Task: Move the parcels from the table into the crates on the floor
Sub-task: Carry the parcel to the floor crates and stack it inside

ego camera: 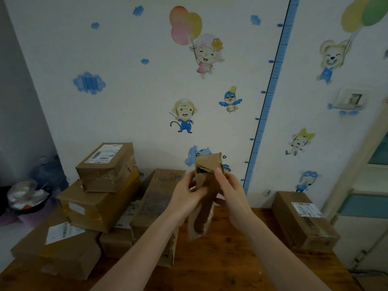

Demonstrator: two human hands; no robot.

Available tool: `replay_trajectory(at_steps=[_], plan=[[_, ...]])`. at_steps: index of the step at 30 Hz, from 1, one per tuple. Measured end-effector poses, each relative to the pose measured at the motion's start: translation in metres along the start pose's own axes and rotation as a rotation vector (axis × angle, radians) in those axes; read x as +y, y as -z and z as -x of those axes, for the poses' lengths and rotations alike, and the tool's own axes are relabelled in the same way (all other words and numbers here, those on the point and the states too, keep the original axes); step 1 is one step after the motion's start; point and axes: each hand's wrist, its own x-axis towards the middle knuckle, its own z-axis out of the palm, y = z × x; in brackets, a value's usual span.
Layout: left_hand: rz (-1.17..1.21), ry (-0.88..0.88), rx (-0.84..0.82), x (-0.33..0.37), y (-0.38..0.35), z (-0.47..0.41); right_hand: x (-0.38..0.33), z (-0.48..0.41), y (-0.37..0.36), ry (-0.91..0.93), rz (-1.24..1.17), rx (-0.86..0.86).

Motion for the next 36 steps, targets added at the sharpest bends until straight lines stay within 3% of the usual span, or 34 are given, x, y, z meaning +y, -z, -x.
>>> replay_trajectory(at_steps=[4, 9, 15, 24, 29, 36], plan=[[0.057, 0.049, -0.081, 0.009, 0.000, 0.005, -0.002, -0.004, 0.004, -0.130, -0.174, 0.025], [0.034, 0.118, 0.075, 0.007, 0.000, 0.000, -0.001, -0.004, 0.008, -0.142, -0.163, 0.012], [0.077, 0.122, 0.049, 0.005, 0.005, -0.005, 0.000, -0.004, 0.013, -0.103, -0.124, -0.013], [-0.100, -0.014, -0.022, 0.004, 0.009, -0.004, -0.004, -0.003, 0.012, -0.043, -0.105, -0.006], [-0.122, -0.060, 0.021, 0.002, 0.009, -0.004, -0.002, 0.000, 0.010, 0.038, -0.029, -0.031], [-0.226, -0.176, 0.024, -0.006, 0.006, -0.003, -0.006, -0.001, 0.007, -0.087, -0.110, 0.029]])
